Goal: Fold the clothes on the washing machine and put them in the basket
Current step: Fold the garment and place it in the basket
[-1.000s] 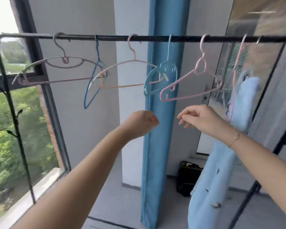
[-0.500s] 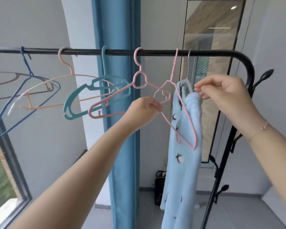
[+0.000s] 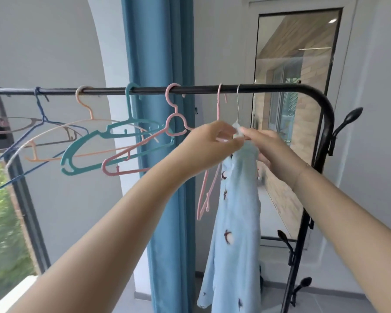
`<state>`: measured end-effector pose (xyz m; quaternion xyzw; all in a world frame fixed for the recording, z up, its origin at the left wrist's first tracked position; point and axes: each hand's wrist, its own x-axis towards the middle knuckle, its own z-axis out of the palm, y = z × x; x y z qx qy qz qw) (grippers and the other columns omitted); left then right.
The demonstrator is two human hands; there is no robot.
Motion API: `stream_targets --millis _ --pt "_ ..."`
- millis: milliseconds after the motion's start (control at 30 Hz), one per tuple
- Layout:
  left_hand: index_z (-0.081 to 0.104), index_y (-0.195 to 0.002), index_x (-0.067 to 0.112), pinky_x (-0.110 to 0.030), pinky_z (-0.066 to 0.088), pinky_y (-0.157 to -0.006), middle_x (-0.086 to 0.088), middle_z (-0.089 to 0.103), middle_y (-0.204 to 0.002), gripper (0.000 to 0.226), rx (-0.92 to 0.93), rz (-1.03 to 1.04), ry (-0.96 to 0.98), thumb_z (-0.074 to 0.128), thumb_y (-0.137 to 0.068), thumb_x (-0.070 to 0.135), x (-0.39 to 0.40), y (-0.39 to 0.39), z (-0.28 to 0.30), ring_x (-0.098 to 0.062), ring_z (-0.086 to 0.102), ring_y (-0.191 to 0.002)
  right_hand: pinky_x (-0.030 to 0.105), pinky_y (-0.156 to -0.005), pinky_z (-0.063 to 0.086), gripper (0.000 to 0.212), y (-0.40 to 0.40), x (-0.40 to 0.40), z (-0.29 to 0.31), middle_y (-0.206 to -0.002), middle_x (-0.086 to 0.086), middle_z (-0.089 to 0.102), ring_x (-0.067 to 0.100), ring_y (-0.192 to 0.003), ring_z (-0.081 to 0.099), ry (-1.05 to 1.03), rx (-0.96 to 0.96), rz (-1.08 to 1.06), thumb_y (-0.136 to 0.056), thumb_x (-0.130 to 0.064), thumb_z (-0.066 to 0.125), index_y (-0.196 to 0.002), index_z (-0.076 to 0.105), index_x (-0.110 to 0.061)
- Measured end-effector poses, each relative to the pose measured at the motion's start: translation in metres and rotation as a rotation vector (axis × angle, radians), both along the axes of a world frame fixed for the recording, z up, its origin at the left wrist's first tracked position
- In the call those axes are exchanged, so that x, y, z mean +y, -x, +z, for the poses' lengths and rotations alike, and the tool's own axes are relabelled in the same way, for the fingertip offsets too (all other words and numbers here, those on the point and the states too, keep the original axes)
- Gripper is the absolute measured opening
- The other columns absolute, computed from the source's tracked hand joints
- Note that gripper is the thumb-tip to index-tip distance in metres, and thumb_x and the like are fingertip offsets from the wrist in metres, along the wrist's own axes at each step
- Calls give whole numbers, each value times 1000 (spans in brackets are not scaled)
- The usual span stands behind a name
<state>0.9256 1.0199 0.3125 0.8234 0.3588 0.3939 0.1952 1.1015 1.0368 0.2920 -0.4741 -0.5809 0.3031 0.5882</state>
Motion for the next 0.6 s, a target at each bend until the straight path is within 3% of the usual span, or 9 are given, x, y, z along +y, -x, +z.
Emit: stream_targets --millis 100,200,300,367,467,600 --pt "58 -125 23 -29 50 -93 9 62 -118 42 137 44 23 63 -88 43 -2 -9 -10 -9 59 -96 29 -65 42 24 -3 13 1 -80 12 51 22 -75 47 81 63 82 -89 -34 67 -73 74 -16" --pt "62 -108 19 -31 52 -86 6 64 -100 33 136 113 42 66 -85 43 -2 -9 -18 -12 60 -84 26 -58 36 31 -4 28 2 -66 2 49 16 -60 41 169 170 146 -89 -33 66 -65 73 -15" --pt "57 -89 18 -16 44 -63 12 56 -76 25 117 183 9 67 -86 40 -3 -4 -25 -4 54 -67 19 -43 33 23 -4 35 2 -50 -4 48 10 -44 38 183 204 216 -92 -27 63 -75 62 -11" --pt "54 -87 21 -10 35 -51 16 55 -72 19 78 190 -3 66 -86 36 -4 1 -30 1 48 -58 18 -39 34 20 0 37 2 -47 -3 52 9 -39 41 176 233 263 -93 -24 62 -79 60 -10" --pt "52 -95 21 -11 36 -52 12 58 -86 20 55 198 20 65 -86 34 -3 7 -36 -5 48 -61 18 -39 40 18 8 39 0 -48 -1 57 9 -38 48 163 299 273 -94 -21 61 -81 61 -8" --pt "49 -89 23 -20 37 -56 9 54 -80 21 78 275 -15 65 -85 36 -5 16 -44 -9 46 -66 16 -38 37 23 24 41 -2 -43 -2 53 8 -36 44 124 387 231 -94 -17 57 -72 55 -11"
